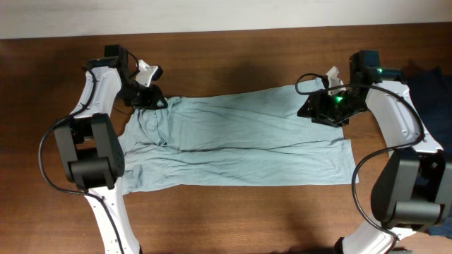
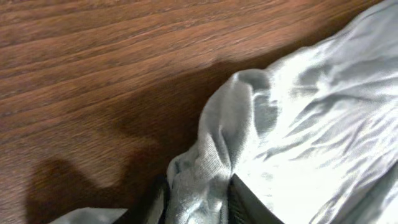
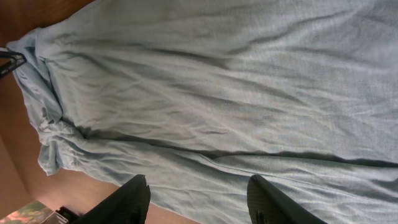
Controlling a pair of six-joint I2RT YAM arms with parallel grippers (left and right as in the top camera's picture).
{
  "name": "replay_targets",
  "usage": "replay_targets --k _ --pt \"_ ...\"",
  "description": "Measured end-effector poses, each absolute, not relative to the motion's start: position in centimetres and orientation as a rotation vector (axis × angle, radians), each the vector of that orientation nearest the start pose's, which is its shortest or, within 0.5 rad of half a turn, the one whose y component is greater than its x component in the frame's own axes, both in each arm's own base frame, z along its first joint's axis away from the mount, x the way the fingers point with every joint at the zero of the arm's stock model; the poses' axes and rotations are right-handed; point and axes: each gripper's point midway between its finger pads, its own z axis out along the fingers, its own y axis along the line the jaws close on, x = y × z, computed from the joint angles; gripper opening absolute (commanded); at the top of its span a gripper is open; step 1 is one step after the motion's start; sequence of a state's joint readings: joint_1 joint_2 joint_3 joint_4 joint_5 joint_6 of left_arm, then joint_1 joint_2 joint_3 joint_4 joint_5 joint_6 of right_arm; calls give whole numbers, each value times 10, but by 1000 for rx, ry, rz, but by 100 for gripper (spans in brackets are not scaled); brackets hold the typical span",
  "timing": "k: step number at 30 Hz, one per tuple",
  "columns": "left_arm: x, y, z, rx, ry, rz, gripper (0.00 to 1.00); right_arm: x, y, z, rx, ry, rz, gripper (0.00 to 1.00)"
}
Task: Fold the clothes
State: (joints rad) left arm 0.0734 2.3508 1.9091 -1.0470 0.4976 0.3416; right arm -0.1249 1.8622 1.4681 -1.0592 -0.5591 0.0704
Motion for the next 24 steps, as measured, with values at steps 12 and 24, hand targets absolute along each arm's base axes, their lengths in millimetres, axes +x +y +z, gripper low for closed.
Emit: replay_targets --k 12,24 --pt "470 -50 65 405 2888 -726 26 379 44 110 234 2889 827 57" --pt "451 -83 52 549 3027 -485 40 379 44 109 235 2891 827 57"
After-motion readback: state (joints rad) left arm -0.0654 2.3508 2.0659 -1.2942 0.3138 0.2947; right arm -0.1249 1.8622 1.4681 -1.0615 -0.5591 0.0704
